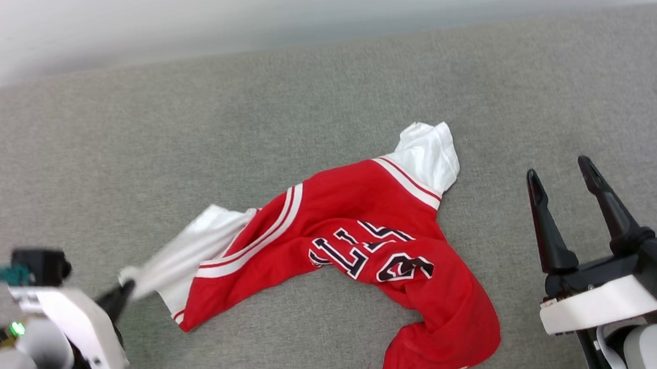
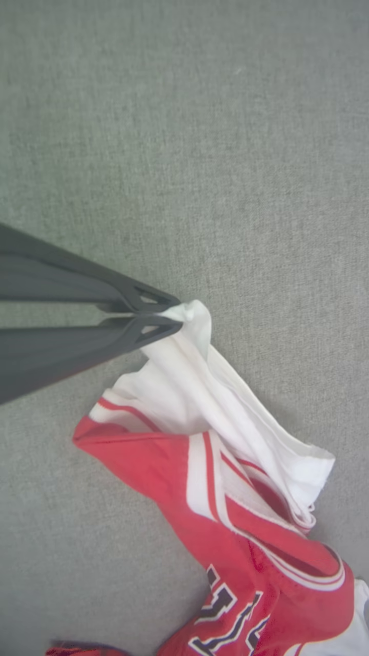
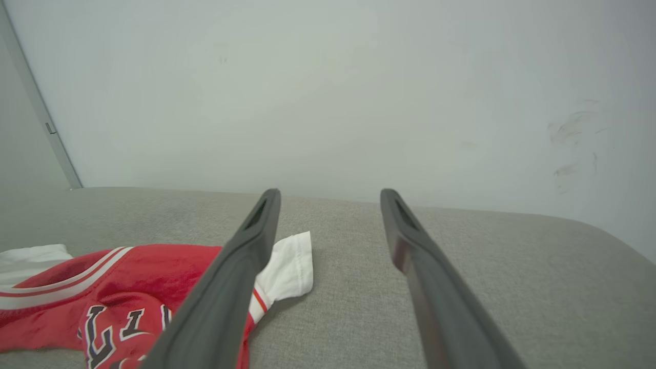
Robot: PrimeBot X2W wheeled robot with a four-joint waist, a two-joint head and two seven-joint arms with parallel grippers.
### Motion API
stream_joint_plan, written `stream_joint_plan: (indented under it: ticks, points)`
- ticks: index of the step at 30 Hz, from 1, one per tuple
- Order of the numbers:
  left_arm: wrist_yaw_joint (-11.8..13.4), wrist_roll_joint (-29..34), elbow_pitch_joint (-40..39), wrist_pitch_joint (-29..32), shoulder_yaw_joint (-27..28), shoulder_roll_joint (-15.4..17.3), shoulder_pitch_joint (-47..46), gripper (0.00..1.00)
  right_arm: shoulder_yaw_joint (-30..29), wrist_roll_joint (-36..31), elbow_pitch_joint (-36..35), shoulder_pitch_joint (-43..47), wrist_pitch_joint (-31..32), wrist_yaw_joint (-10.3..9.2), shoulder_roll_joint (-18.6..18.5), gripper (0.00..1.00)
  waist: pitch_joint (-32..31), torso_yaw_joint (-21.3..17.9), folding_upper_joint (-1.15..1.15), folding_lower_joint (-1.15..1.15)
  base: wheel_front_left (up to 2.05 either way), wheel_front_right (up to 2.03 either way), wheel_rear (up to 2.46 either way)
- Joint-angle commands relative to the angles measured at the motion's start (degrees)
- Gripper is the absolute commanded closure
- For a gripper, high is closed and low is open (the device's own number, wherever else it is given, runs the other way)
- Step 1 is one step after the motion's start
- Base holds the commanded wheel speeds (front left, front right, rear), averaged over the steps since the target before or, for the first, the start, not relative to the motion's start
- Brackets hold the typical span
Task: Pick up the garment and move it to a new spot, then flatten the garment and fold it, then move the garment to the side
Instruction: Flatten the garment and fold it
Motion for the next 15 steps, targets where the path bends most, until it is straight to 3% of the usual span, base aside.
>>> stream_joint_plan:
  ticks: [1, 2, 4, 5, 6, 14, 15]
  points:
    - [0.88, -0.75, -0.66, -1.79, 0.32, -0.66, 2.43, 1.00, -0.12, -0.12, 0.36, 1.12, -0.11, -0.04, -0.11, 0.00, -1.45, 0.85, 0.00, 0.01, 0.00, 0.00, 0.00]
    - [1.50, -1.25, -0.99, -3.28, 0.48, -1.13, 4.27, 1.00, -0.14, -0.11, 0.43, 1.31, -0.11, -0.04, -0.11, 0.00, -1.81, 0.95, 0.00, 0.01, 0.00, 0.00, 0.00]
    - [2.18, -2.24, -1.39, -5.57, 0.28, -2.55, 7.66, 0.64, -0.20, -0.11, 0.76, 1.83, -0.11, -0.04, -0.10, 0.00, -2.59, 1.20, 0.00, 0.01, 0.00, 0.00, 0.00]
    - [2.45, -2.59, -1.51, -6.51, 0.15, -3.18, 8.93, 0.44, -0.21, -0.13, 0.84, 2.10, -0.11, -0.04, -0.12, 0.00, -2.96, 1.32, 0.00, 0.01, 0.00, 0.00, 0.00]
    - [2.68, -2.55, -1.58, -7.46, 0.01, -3.64, 9.89, 0.00, -0.18, -0.20, 0.99, 2.32, -0.11, -0.04, -0.11, 0.00, -3.27, 1.45, 0.00, 0.01, 0.00, 0.00, 0.00]
    - [6.98, 5.10, -2.74, -20.93, 4.44, -5.40, 10.33, 0.00, -1.24, -0.93, 0.05, 2.90, -0.11, -0.04, -0.11, 0.00, -4.87, 2.85, 0.00, 0.01, 0.00, 0.00, 0.00]
    - [9.80, 15.68, -8.52, -21.65, 11.92, -6.82, 11.17, 0.00, -2.18, -1.90, -0.85, 3.03, -0.11, -0.04, -0.11, 0.00, -5.06, 4.05, 0.00, 0.01, 0.00, 0.00, 0.00]
